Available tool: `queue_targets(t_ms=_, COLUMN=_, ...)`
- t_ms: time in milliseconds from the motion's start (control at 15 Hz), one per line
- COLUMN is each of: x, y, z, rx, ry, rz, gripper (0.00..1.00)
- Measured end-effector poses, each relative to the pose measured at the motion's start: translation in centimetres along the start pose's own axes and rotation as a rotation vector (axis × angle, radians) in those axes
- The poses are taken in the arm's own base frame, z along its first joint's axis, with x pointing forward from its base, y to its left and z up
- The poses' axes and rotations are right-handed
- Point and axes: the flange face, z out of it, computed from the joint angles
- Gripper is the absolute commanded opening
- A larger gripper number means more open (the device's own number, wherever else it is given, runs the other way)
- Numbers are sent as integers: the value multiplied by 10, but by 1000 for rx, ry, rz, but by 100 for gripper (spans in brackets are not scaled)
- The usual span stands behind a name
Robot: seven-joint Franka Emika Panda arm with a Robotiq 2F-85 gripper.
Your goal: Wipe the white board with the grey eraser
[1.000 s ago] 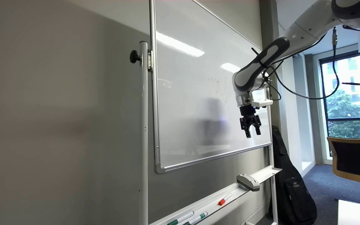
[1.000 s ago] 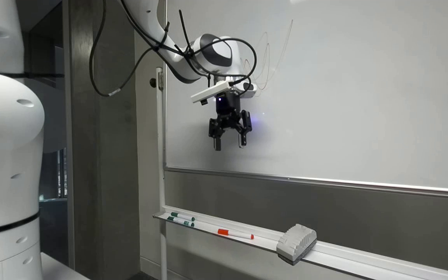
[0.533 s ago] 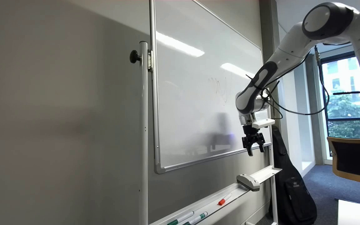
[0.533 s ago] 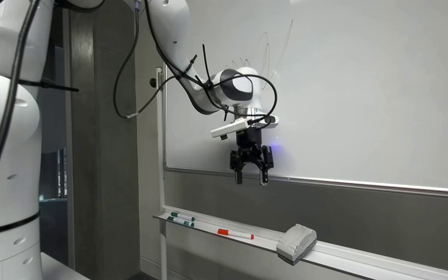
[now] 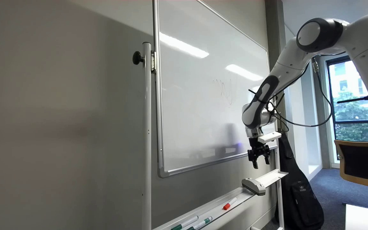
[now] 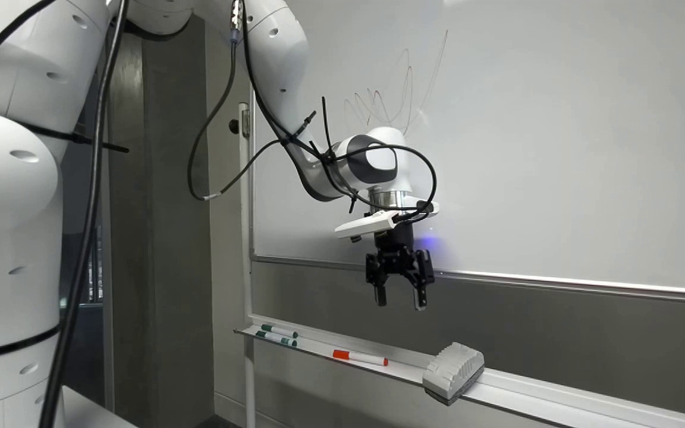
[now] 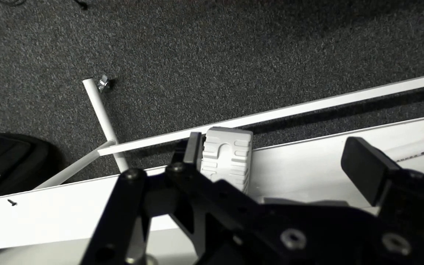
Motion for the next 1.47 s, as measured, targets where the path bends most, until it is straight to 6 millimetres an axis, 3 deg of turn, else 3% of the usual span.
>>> queue_targets(t_ms=667, x=4, y=2, z=5, rx=-5, ry=8, rz=12, gripper=100)
queue_targets(t_ms=1133, x=27, y=15, z=89, rx=-33, ry=8, rz=41, gripper=100)
queue_targets(t_ms=1267, x=35, y=17, z=102, rx=-28, ry=48, rz=57, gripper=100)
queue_targets(t_ms=1467, x=43, y=17, z=104, rx=-25, ry=131, rz=65, gripper=100)
